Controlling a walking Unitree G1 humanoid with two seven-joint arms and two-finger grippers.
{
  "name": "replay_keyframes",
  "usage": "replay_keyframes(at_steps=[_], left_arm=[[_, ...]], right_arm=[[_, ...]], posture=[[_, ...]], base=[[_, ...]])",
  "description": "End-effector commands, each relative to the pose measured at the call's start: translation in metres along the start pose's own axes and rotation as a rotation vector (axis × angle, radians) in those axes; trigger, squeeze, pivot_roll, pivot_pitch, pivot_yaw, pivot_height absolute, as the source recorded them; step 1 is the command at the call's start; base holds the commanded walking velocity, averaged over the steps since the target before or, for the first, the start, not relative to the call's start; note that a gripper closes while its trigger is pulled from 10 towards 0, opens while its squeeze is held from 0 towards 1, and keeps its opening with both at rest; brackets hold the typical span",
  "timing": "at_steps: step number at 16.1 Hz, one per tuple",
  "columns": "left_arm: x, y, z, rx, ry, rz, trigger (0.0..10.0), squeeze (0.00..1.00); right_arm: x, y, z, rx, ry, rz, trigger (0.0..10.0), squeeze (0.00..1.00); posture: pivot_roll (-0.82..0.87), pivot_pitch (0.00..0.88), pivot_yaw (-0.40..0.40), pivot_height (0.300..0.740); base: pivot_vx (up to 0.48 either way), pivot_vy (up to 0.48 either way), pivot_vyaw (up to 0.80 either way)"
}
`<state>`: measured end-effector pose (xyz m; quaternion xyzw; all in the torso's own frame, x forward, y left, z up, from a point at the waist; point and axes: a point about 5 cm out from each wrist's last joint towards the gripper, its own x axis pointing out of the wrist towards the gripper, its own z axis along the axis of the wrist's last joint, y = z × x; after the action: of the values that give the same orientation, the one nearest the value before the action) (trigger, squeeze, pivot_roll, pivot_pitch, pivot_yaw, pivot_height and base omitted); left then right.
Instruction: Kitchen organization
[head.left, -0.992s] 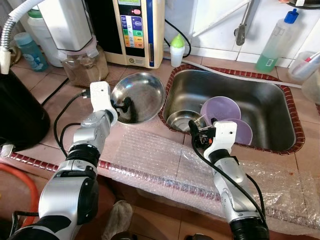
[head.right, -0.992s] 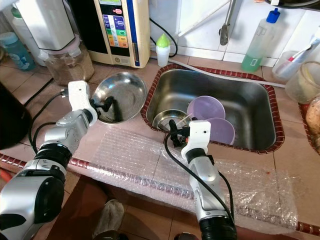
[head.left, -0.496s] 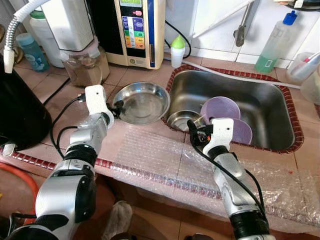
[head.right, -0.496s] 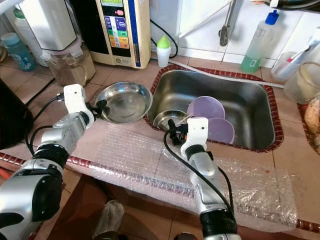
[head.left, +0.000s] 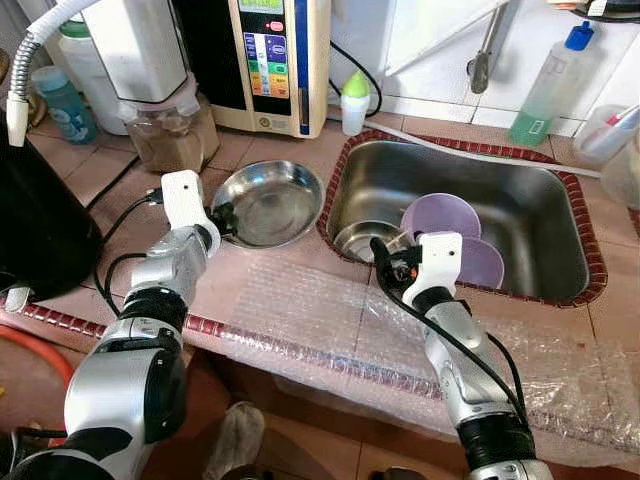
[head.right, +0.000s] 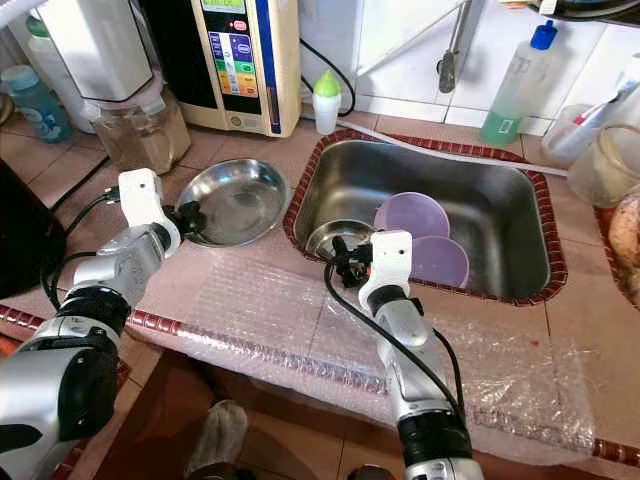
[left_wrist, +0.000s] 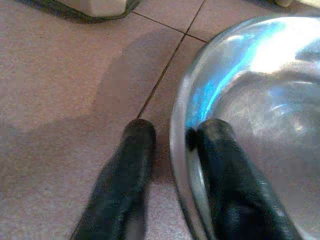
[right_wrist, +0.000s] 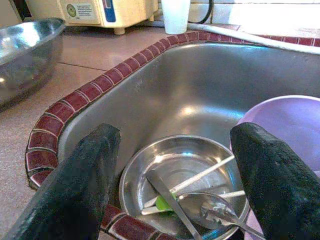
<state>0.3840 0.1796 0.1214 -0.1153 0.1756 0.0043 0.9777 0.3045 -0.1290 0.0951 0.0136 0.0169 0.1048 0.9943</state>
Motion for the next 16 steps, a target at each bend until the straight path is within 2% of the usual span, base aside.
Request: replay_keyframes(at_steps=[1,5,7,9,13,15,16], left_arm=[[-0.001,0.006,-0.003,-0.019,0.008,0.014,0.0,0.0],[-0.003,0.005,0.001,-0.04,-0.034,-0.008,0.0,0.0],[-0.004,-0.002,0.002,-0.031,-0.065,-0.064,0.0,0.0],[-0.009,-0.015,0.0,0.003,-0.132,-0.147,0.0,0.0],[-0.014,-0.017,0.0,-0.013,-0.173,-0.154,0.0,0.0],[-0.018,-0.021,0.008,-0.016,-0.249,-0.177,0.0,0.0],[-0.022,-0.026,0.017,0.011,-0.322,-0.201,0.0,0.0]], right_arm=[[-0.003,0.001,-0.015,0.008,0.071,0.002,10.0,0.0],[-0.001,0.001,-0.015,0.011,0.07,0.004,10.0,0.0],[0.001,-0.001,-0.012,0.015,0.057,0.001,10.0,0.0],[0.01,-0.007,0.005,0.041,-0.023,0.002,10.0,0.0],[0.025,-0.018,0.032,0.051,-0.112,-0.012,10.0,0.0],[0.03,-0.02,0.041,0.067,-0.144,-0.01,10.0,0.0],[0.035,-0.019,0.05,0.114,-0.173,0.006,10.0,0.0]], posture=[[-0.01,0.03,0.051,0.74],[0.0,0.028,0.046,0.74],[0.0,0.027,0.043,0.74],[0.01,0.025,0.034,0.74],[0.01,0.023,0.02,0.74],[0.01,0.023,0.018,0.74],[0.01,0.022,0.017,0.74]], base=[[0.0,0.0,0.0],[0.0,0.0,0.0],[0.0,0.0,0.0],[0.0,0.0,0.0],[0.0,0.0,0.0],[0.0,0.0,0.0],[0.0,0.0,0.0]])
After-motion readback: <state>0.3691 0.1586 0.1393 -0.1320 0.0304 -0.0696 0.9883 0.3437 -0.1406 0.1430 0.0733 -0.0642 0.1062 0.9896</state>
